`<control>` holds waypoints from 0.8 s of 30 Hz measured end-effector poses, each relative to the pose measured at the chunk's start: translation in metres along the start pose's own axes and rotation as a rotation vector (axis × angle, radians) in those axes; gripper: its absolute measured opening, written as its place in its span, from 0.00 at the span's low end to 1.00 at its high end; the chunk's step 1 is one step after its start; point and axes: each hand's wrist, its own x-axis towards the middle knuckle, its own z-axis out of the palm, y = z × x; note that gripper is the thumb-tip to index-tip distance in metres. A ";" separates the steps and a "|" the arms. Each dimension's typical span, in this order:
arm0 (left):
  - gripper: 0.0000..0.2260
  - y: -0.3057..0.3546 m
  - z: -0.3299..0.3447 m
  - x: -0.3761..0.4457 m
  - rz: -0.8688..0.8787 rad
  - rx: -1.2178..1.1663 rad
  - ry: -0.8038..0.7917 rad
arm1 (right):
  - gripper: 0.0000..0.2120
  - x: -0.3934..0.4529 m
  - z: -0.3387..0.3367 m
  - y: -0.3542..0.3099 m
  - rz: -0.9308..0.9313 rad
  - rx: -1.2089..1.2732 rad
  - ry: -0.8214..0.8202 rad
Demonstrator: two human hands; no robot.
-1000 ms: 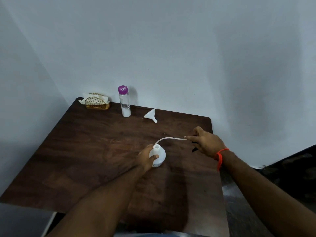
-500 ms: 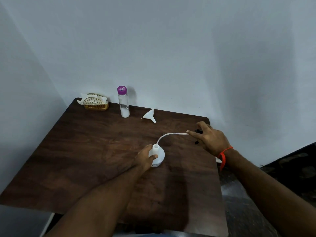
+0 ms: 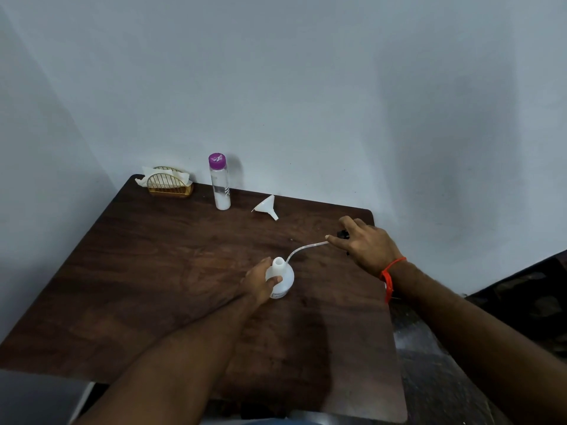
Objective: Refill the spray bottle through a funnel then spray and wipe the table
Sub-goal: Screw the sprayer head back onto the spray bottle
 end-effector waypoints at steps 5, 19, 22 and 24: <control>0.30 0.002 0.000 -0.002 0.007 -0.019 0.011 | 0.27 0.008 -0.005 -0.005 0.025 0.012 0.016; 0.28 0.005 -0.002 -0.003 0.006 -0.008 -0.004 | 0.26 0.008 -0.005 -0.001 0.005 0.001 0.121; 0.28 0.006 -0.003 -0.004 0.004 -0.007 -0.004 | 0.25 0.008 -0.006 -0.005 -0.014 -0.008 0.131; 0.28 0.007 -0.003 -0.004 -0.001 -0.003 0.002 | 0.25 0.009 -0.006 -0.007 -0.042 -0.016 0.130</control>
